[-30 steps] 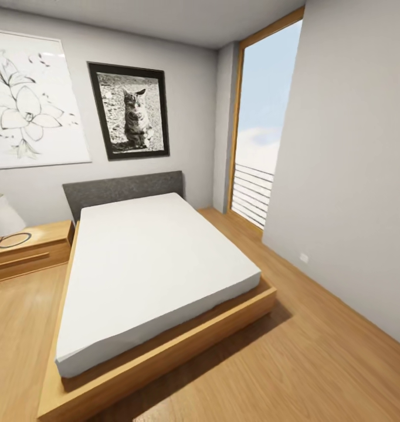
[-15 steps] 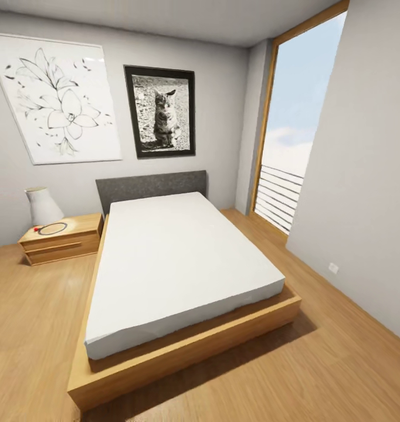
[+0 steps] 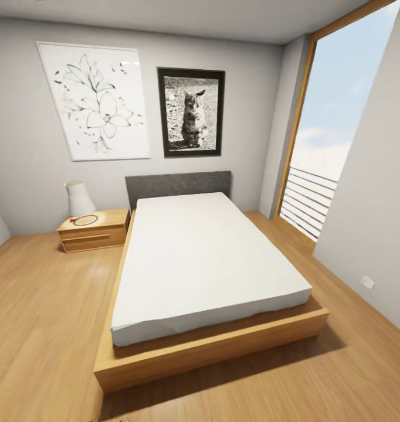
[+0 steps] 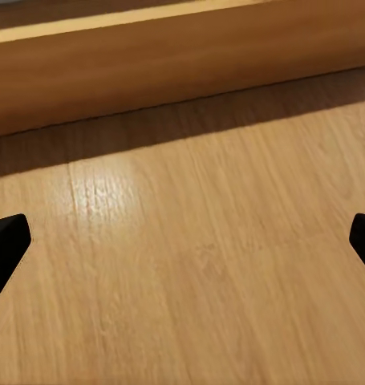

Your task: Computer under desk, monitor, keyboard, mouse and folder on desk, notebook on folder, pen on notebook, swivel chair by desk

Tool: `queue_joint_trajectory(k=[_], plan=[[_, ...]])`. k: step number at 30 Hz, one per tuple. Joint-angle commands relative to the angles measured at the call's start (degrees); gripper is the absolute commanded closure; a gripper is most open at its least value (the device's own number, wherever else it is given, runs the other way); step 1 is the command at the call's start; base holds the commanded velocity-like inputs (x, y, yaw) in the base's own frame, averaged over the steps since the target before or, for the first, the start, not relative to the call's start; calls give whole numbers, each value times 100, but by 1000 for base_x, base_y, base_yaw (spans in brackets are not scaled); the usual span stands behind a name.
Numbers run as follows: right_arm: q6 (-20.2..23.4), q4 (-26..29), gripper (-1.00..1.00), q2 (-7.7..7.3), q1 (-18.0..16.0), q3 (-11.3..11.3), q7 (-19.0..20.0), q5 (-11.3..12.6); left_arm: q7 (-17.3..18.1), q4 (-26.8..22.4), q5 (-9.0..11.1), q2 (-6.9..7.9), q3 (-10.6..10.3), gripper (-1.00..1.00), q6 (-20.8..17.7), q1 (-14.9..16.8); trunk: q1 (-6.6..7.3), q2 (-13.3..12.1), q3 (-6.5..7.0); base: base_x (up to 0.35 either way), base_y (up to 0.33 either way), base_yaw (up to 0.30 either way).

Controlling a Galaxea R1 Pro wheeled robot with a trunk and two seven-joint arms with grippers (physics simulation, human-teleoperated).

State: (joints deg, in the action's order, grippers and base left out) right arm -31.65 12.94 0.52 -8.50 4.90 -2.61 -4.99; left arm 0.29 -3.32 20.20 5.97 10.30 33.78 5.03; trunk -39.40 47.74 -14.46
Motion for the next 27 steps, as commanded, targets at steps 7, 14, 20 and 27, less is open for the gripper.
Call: queue_joint_trajectory(k=[7,14,20,27], plan=[[-150,-27,-100,10,-3,40,-12,-55,41,205,-24,-40,24,-100,456,7,-1,5,-7,0,-4,282],[-157,-117,-100,8,-3,20,-12,-55,41,208,-25,-47,24,-100,459,7,-1,5,-7,0,-211,282],[-157,-190,-100,7,-3,12,-12,-55,41,209,-25,-51,24,-100,455,7,-1,5,-7,0,-302,283],[-158,-203,-100,10,-3,11,-12,-57,42,209,-25,-52,24,-100,446,7,-1,5,-7,0,-167,283]])
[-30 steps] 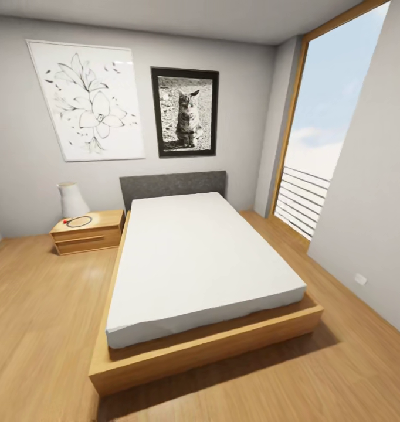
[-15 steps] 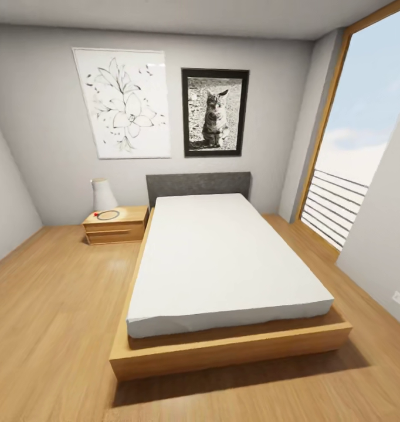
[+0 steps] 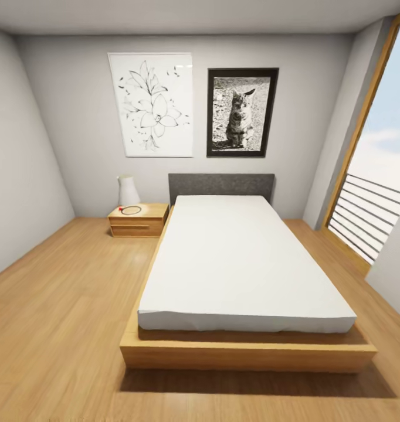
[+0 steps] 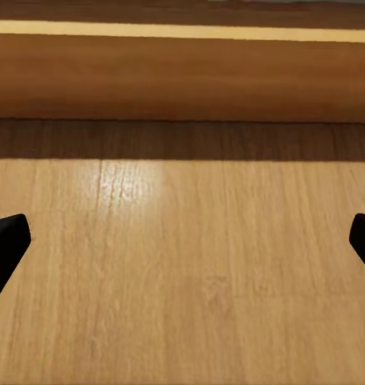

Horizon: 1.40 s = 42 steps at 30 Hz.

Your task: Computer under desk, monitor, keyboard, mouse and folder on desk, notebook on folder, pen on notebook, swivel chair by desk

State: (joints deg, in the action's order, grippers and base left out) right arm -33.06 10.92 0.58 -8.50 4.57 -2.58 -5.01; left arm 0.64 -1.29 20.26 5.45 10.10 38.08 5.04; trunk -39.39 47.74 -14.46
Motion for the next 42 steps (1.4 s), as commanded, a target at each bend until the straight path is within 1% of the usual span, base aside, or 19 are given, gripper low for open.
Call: queue_joint_trajectory(k=[1,36,39,42], plan=[[-16,-2,-100,4,-3,42,-14,-60,7,6,-31,0,45,-100,15,6,-1,5,-7,0,-26,284],[-16,-11,-100,4,-3,-34,-14,-70,14,6,-44,-9,40,-100,-1,6,-1,5,-7,0,-2,285],[-16,-11,-100,11,-3,-121,-14,-71,15,6,-48,-9,37,-100,-3,6,-1,5,-7,0,0,285],[-16,-11,-100,12,-3,-161,-17,-72,15,6,-48,-19,36,-100,-3,6,-1,5,-7,0,0,285]])
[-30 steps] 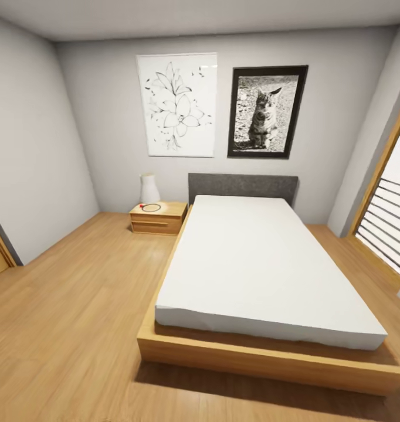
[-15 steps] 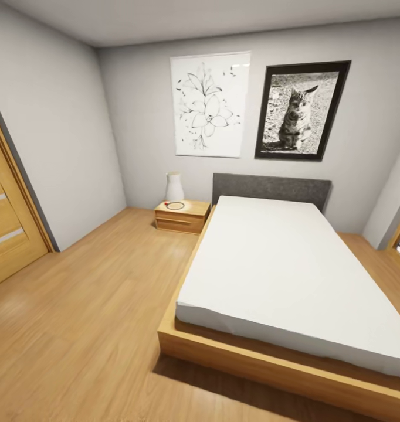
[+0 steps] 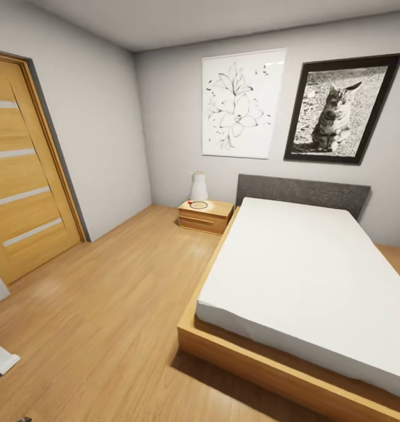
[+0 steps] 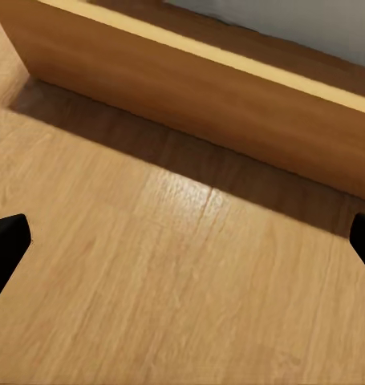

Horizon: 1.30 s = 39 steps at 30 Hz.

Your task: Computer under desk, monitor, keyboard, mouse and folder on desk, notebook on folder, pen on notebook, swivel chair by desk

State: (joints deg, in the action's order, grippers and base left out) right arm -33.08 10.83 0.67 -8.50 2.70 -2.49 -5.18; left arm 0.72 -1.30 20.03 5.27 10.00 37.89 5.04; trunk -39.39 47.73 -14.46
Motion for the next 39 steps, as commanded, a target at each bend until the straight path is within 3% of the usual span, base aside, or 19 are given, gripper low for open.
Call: queue_joint_trajectory(k=[1,4,5,7,12,39], plan=[[-14,-2,-100,5,-2,20,-29,-57,8,7,-25,-6,46,-100,16,6,-1,6,-7,0,0,285],[-14,-2,-100,31,-2,4,-106,-126,4,7,-25,-27,46,-100,16,6,-1,6,-7,0,0,285],[-14,-8,-100,80,-2,8,-292,-313,1,7,-25,-49,45,-100,16,6,-1,6,-7,0,0,286],[-14,-9,-100,112,-2,10,-439,-426,0,7,-25,-55,45,-100,10,6,-1,6,-7,0,0,286],[-14,-14,-100,153,-2,11,-676,-563,-1,7,-25,-65,45,-100,-25,6,-1,6,-7,0,0,286],[-8,-112,-100,175,-2,-6,-830,-633,0,7,-38,-78,38,-100,-89,6,-1,6,-7,0,0,286]])
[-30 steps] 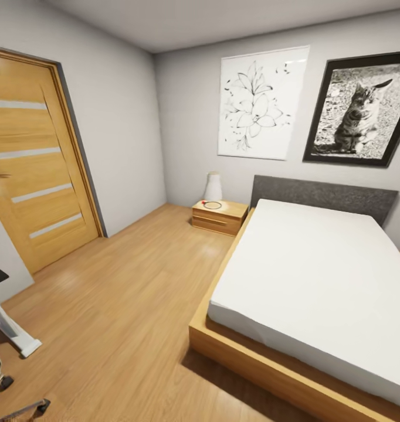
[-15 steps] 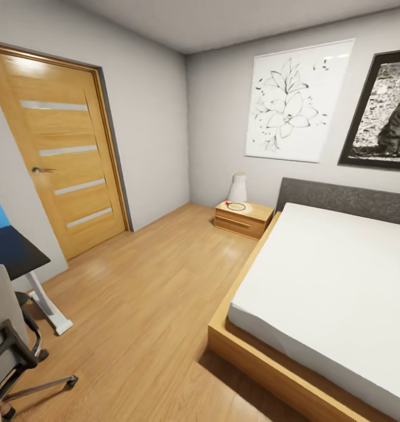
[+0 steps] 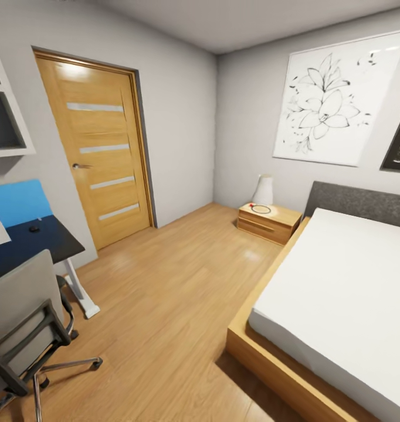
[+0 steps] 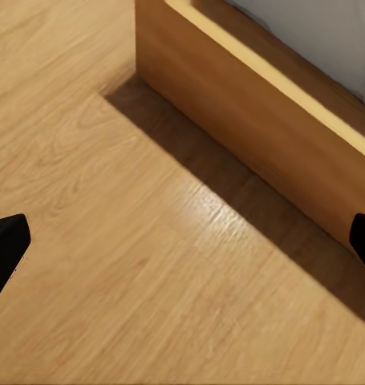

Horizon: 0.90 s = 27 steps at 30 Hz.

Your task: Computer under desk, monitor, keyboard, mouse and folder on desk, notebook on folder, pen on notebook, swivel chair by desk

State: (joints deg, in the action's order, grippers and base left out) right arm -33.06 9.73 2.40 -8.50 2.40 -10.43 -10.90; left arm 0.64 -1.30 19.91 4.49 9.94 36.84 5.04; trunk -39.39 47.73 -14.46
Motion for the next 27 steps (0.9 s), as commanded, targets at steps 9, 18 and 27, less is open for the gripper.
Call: queue_joint_trajectory(k=[9,18,27], plan=[[0,-6,-100,-2,-3,24,-43,-61,7,6,-23,-1,43,-100,16,6,-1,6,-7,0,0,286],[3,-1,-100,-3,-3,22,-9,-61,6,7,-24,-1,43,-100,11,6,-1,6,-7,0,0,180],[-6,-4,-100,0,-3,20,-15,-59,6,2,-26,-70,22,-100,-268,6,-1,6,-7,0,0,4]])
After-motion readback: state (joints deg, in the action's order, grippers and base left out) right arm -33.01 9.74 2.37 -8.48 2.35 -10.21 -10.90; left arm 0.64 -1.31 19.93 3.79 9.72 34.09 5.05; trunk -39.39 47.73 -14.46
